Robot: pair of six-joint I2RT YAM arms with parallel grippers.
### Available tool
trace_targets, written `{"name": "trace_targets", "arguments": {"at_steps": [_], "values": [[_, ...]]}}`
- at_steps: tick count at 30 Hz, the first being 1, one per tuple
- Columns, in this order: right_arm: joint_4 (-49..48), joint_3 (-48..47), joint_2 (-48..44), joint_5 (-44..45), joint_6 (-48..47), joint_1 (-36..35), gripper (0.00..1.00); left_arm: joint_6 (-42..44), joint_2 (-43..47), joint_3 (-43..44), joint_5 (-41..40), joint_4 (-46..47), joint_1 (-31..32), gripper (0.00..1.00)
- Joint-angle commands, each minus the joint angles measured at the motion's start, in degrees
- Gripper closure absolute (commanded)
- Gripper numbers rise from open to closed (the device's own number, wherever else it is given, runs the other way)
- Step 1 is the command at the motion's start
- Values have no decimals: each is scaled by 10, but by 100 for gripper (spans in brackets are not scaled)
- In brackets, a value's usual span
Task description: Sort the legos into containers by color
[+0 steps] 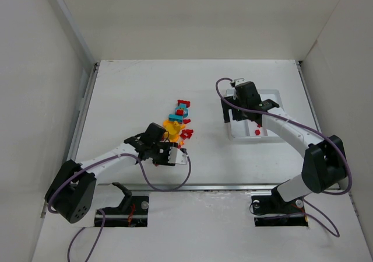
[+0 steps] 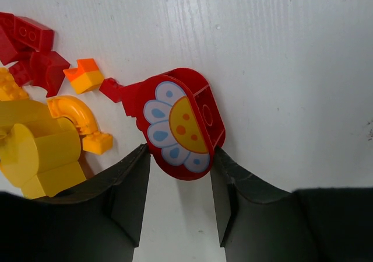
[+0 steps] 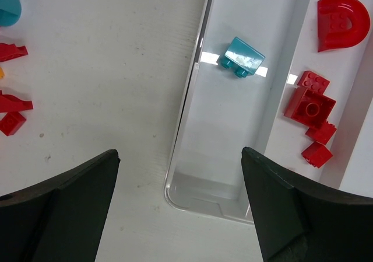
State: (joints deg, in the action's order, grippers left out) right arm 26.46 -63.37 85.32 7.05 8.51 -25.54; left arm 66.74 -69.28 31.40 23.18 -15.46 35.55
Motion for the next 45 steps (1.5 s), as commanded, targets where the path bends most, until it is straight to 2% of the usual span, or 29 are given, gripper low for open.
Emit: {"name": "trace_targets", "arguments": {"at_steps": [1, 3, 6, 8, 13, 15, 19, 20, 24, 28, 31, 34, 36, 38, 39, 40, 41, 45], "values": [[-23, 5, -12, -3, -7, -2, 9, 0, 1, -6, 32, 2, 1, 64], [-23, 5, -12, -3, -7, -2, 9, 5, 1, -6, 47, -4, 1, 66], [-23, 5, -12, -3, -7, -2, 9, 10, 1, -6, 52, -9, 7, 38], [-23, 5, -12, -3, -7, -2, 9, 10, 1, -6, 52, -9, 7, 26], [-23, 0, -7, -3, -7, -2, 9, 5, -12, -6, 64, -9, 18, 23], [-23, 0, -7, -3, -7, -2, 9, -6, -17, -6, 64, 5, 18, 27], [-23, 0, -7, 2, -7, -2, 9, 0, -23, -13, 59, 17, 18, 41], [-23, 0, -7, 2, -7, -2, 9, 0, -23, -13, 53, 22, 18, 51], [-18, 0, -7, 2, -12, -2, 9, -6, -23, -18, 53, 22, 18, 72], [-12, -5, -7, 2, -12, -2, 9, -27, -17, -13, 48, 17, 18, 100], [0, -12, -23, -10, -18, -7, 9, -62, 5, 4, 41, 3, 18, 100], [7, -38, -55, -62, -24, -13, 9, -112, 41, 34, 28, 11, 18, 100], [12, -59, -74, -144, -24, -13, 9, -154, 96, 46, 27, 36, 18, 100], [-3, -73, -86, -216, -8, -13, 9, -184, 141, 46, 6, 127, 18, 100], [-22, -79, -91, -296, 0, -18, 9, -200, 163, 29, -5, 171, 18, 100], [-32, -93, -91, -329, 9, -18, 9, -218, 193, 20, -17, 256, 18, 100], [-42, -100, -91, -355, 29, -27, 9, -218, 200, 15, -39, 288, 18, 100], [-127, -105, -85, -435, 98, -55, 9, -245, 169, 50, -92, 325, 23, 100]]}}
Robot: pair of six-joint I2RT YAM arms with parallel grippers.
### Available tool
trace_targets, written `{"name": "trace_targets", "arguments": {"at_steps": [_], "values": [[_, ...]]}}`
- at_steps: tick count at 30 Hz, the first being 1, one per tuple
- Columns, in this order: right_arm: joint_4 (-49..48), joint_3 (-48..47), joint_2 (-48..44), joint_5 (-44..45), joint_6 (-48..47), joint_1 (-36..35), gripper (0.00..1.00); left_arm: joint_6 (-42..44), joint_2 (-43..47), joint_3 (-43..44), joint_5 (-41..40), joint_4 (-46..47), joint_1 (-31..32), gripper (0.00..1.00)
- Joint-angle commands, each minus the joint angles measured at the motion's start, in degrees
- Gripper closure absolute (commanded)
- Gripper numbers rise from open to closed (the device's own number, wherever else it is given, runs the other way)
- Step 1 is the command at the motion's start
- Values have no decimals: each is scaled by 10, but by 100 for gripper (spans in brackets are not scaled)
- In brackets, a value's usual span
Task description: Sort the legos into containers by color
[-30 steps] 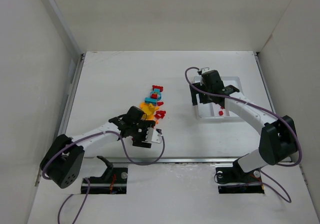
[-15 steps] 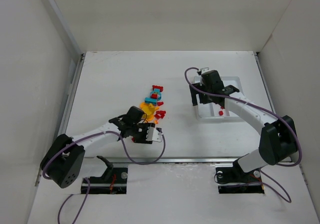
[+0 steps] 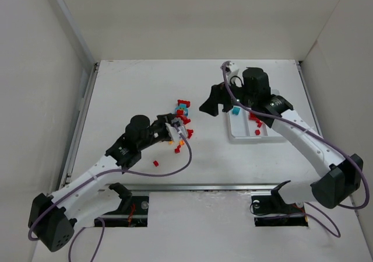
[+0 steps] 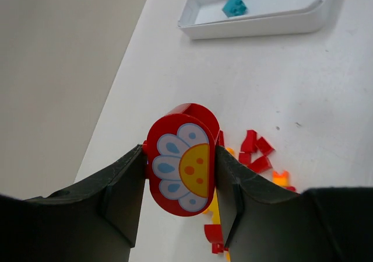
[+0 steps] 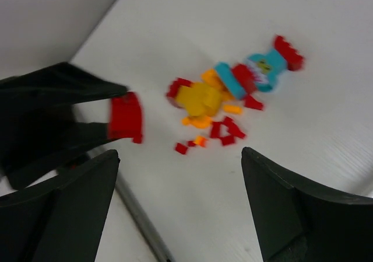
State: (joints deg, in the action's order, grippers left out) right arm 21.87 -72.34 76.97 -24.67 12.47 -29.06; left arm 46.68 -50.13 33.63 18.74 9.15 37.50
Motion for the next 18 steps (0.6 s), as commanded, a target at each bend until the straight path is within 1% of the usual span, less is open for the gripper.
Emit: {"name": "trace_targets", "arguments": {"at_steps": [1, 5, 8, 12, 15, 17, 18], "values": [[-112, -16, 5, -139, 76, -32, 9, -50, -41, 48, -62, 79, 4, 100], [-112, -45, 37, -139, 77, -63, 9, -57, -53, 70, -68, 79, 4, 100], [-112, -53, 65, -139, 82, -68, 9, -57, -53, 70, -63, 100, 4, 100], [-118, -46, 83, -131, 99, -73, 9, -62, -53, 70, -63, 100, 4, 100], [-118, -46, 100, -126, 99, -79, 10, -69, -42, 65, -55, 100, 9, 100], [-118, -63, 111, -126, 99, -79, 11, -76, -42, 65, -49, 100, 9, 100], [-118, -63, 121, -126, 105, -79, 13, -76, -36, 65, -49, 100, 15, 100]]}}
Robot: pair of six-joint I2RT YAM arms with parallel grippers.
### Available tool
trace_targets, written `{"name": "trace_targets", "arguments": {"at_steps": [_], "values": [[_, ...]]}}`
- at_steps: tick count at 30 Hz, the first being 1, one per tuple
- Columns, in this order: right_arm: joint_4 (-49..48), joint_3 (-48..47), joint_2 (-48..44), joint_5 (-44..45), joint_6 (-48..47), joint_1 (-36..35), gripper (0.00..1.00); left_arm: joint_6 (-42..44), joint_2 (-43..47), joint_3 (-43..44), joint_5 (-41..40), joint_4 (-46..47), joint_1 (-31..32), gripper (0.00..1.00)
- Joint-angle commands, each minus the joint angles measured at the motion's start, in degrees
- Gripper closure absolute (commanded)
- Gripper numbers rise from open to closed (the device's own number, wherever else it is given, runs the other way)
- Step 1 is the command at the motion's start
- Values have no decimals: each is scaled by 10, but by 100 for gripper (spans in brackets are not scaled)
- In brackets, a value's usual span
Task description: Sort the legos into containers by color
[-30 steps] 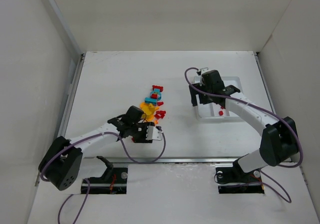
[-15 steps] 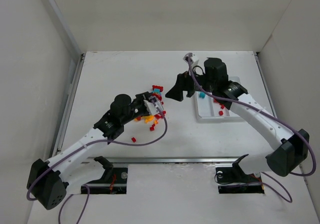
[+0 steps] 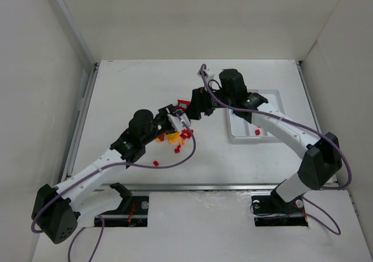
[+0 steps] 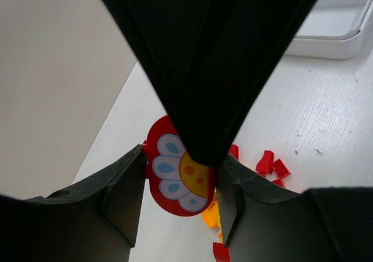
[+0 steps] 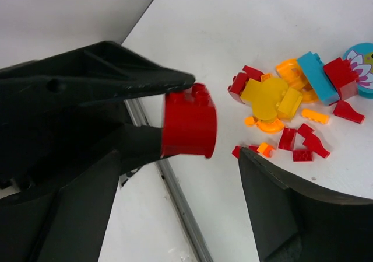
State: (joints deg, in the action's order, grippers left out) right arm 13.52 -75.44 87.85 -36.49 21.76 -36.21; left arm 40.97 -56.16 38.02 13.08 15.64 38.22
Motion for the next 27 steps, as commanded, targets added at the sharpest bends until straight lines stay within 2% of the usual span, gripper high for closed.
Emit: {"name": "trace_targets", "arguments": {"at_steps": [1, 4, 5, 8, 9, 10, 11, 12, 13, 15, 20, 24, 25, 27], "values": [[-34, -48, 17, -8, 12, -7, 15, -19, 25, 21, 13, 35, 8, 100], [-34, -66, 42, -29, 17, -12, 33, -24, 25, 21, 13, 40, 8, 100], [-34, -71, 56, -37, 17, -12, 49, -24, 25, 21, 13, 46, 8, 100], [-34, -78, 64, -53, 17, -12, 72, -36, 30, 15, -1, 53, 8, 100], [-34, -78, 64, -53, 17, -12, 87, -36, 30, 15, -1, 53, 8, 100], [-34, -78, 64, -53, 17, -12, 91, -36, 25, 15, -1, 53, 8, 100], [-34, -78, 64, -60, 17, -12, 93, -43, 25, 15, -7, 53, 8, 98], [-34, -78, 64, -60, 12, -12, 93, -43, 25, 15, -7, 53, 8, 66], [-34, -78, 64, -60, 12, -12, 100, -51, 25, 15, -7, 53, 8, 45], [-34, -73, 58, -53, 12, -7, 100, -79, 25, 9, -7, 53, 8, 2], [-10, -41, 31, -4, 7, 48, 100, -172, 39, -22, -52, 39, 8, 0], [21, -9, 10, 99, 7, 133, 100, -236, 54, -44, -104, 2, 8, 0], [41, -2, 10, 159, 7, 171, 100, -243, 61, -54, -113, -5, 8, 0], [47, 9, 10, 212, 12, 209, 100, -259, 61, -70, -144, -18, 8, 0]]}}
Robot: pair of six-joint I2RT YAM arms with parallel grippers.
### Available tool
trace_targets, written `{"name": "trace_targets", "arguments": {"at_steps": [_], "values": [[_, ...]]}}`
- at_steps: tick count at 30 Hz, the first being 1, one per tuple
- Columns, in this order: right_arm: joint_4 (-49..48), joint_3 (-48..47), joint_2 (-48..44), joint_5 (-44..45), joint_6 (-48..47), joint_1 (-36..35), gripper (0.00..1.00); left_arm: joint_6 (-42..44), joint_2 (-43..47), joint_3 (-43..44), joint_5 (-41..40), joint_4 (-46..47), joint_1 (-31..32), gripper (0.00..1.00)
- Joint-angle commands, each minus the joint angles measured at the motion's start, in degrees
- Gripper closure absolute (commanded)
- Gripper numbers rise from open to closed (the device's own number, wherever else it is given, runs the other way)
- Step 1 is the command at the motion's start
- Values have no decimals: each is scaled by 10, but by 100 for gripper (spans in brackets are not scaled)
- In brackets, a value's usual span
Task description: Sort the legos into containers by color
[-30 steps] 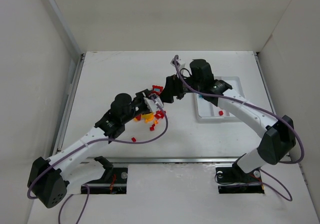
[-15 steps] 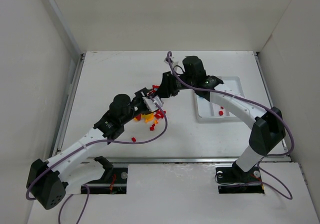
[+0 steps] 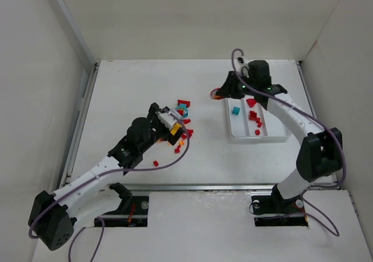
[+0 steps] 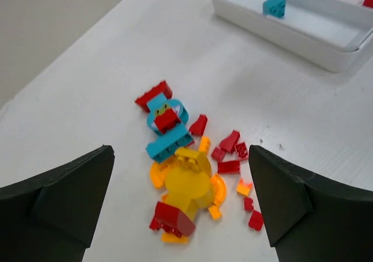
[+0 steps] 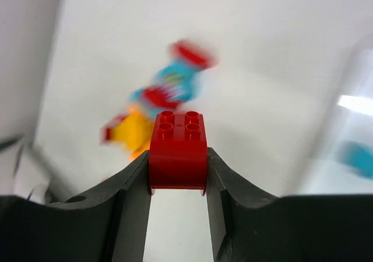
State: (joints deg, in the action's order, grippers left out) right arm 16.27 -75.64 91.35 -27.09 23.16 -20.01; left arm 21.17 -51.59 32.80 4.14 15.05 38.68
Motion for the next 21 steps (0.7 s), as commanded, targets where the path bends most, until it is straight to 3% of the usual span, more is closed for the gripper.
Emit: {"name": "trace_targets", "arguments": {"at_steps": [1, 5, 8, 18, 19, 21], "values": [[19, 16, -25, 167, 6, 65, 100, -70, 15, -32, -68, -19, 3, 0], [-20, 43, -17, 269, 37, 133, 100, -91, 32, -64, -103, -26, -3, 0], [-26, 43, 15, 316, 54, 147, 100, -91, 39, -79, -98, -37, -21, 0], [-25, -14, 131, 334, 94, 164, 99, -97, 64, -115, -101, -6, -44, 0], [-18, -14, 139, 334, 94, 164, 95, -97, 64, -115, -101, -6, -44, 0], [-18, -22, 151, 329, 81, 164, 74, -97, 64, -115, -101, -6, -49, 0]]}}
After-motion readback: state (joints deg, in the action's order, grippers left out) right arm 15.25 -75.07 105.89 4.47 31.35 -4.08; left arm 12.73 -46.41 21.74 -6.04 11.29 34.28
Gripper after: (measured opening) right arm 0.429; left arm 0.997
